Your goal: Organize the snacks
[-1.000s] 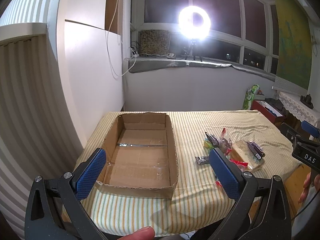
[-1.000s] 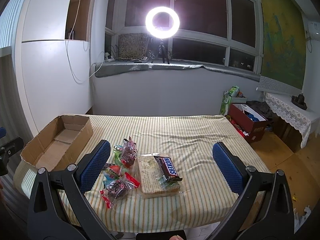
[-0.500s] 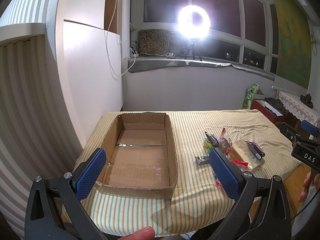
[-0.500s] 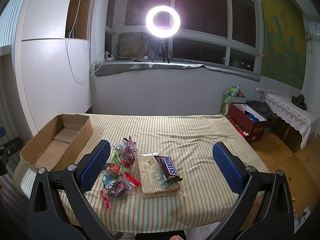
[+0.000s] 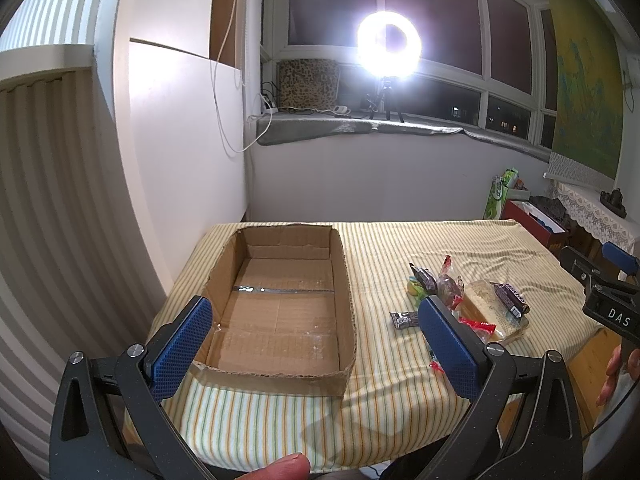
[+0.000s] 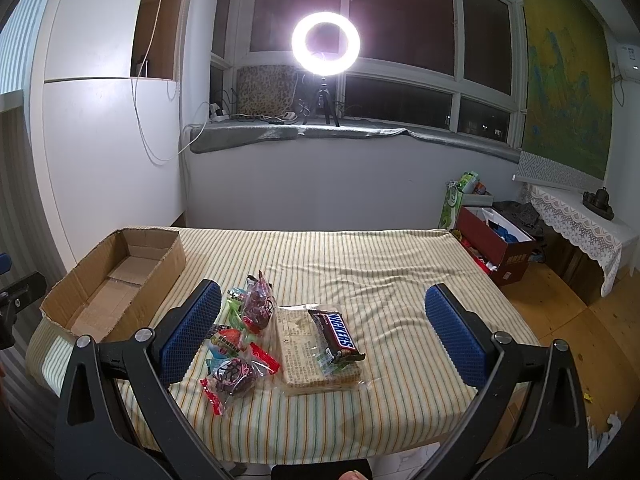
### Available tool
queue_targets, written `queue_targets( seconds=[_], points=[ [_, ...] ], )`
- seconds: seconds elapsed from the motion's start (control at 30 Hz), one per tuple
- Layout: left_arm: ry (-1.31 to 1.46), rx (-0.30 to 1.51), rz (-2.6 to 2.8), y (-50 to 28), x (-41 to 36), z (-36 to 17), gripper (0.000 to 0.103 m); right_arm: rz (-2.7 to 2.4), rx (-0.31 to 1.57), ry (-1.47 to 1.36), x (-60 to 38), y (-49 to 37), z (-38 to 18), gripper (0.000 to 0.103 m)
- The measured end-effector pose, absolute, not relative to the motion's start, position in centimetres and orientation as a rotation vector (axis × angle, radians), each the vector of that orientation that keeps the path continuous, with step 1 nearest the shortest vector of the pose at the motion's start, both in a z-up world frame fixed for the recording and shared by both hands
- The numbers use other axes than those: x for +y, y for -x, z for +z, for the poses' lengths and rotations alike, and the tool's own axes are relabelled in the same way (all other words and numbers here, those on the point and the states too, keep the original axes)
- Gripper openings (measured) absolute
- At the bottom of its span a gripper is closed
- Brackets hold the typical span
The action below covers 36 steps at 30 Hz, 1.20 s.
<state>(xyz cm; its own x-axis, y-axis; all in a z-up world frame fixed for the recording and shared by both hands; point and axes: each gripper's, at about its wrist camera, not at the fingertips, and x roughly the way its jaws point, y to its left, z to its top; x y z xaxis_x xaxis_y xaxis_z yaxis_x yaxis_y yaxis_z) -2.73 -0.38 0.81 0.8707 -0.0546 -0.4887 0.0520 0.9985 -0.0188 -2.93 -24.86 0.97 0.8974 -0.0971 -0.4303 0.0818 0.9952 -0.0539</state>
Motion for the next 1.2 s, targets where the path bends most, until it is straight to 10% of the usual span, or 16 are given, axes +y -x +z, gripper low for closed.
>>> queue_targets(
  seconds=[1.2],
  points=[
    [0.006,0.511,-0.056,2.75,-0.35,0.77,0.102,-0.092,0.449,0.035,-24.99,3.16,0.81,0.103]
  ],
)
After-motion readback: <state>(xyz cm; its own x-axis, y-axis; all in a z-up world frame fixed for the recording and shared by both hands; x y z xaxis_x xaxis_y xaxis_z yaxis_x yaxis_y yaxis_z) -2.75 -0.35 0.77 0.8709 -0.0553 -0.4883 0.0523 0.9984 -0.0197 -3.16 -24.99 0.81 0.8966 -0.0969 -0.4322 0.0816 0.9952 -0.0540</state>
